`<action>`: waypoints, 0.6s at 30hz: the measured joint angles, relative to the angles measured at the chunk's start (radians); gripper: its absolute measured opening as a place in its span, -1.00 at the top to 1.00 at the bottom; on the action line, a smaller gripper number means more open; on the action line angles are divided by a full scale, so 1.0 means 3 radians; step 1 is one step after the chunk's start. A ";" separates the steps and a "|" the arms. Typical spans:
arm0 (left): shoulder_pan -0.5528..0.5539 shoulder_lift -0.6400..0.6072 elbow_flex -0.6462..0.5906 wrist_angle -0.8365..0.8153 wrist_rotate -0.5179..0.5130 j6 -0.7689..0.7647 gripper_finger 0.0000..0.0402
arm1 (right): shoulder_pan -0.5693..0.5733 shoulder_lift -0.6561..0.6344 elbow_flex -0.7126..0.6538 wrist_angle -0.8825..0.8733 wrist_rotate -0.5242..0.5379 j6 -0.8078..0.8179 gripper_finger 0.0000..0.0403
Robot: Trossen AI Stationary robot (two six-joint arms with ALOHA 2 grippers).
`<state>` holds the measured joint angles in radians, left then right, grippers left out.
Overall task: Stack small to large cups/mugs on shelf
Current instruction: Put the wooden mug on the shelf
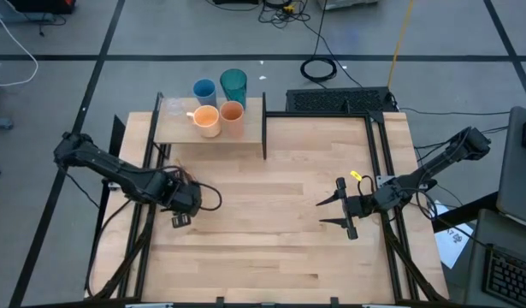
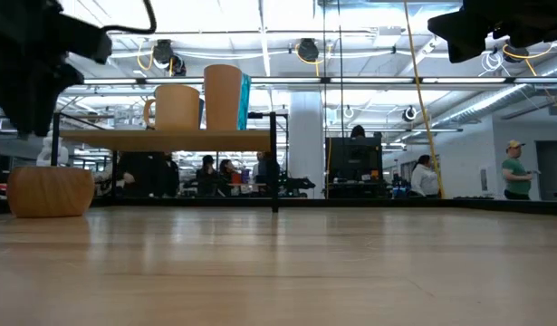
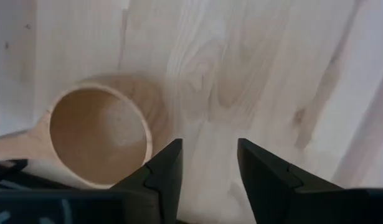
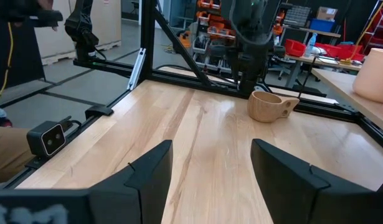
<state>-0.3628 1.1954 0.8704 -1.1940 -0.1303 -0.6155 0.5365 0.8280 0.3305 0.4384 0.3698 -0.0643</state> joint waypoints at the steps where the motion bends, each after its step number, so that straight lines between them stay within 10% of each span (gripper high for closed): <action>1: 0.0004 0.0000 -0.0032 -0.0011 0.0000 -0.0002 0.20 | 0.0000 0.0000 0.0000 -0.0005 0.0000 0.0000 -0.03; 11: 0.0293 0.0000 -0.0269 -0.0019 -0.0021 0.0001 -0.38 | 0.0000 0.0000 0.0000 -0.0012 0.0000 0.0000 -0.03; 18: 0.0462 0.0000 -0.0275 -0.0012 -0.0352 0.0103 -0.39 | -0.0024 0.0000 0.0000 -0.0019 0.0001 0.0017 -0.03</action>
<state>-0.2243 1.1954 0.7879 -1.1975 -0.2359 -0.5847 0.5295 0.8280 0.3305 0.4328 0.3701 -0.0592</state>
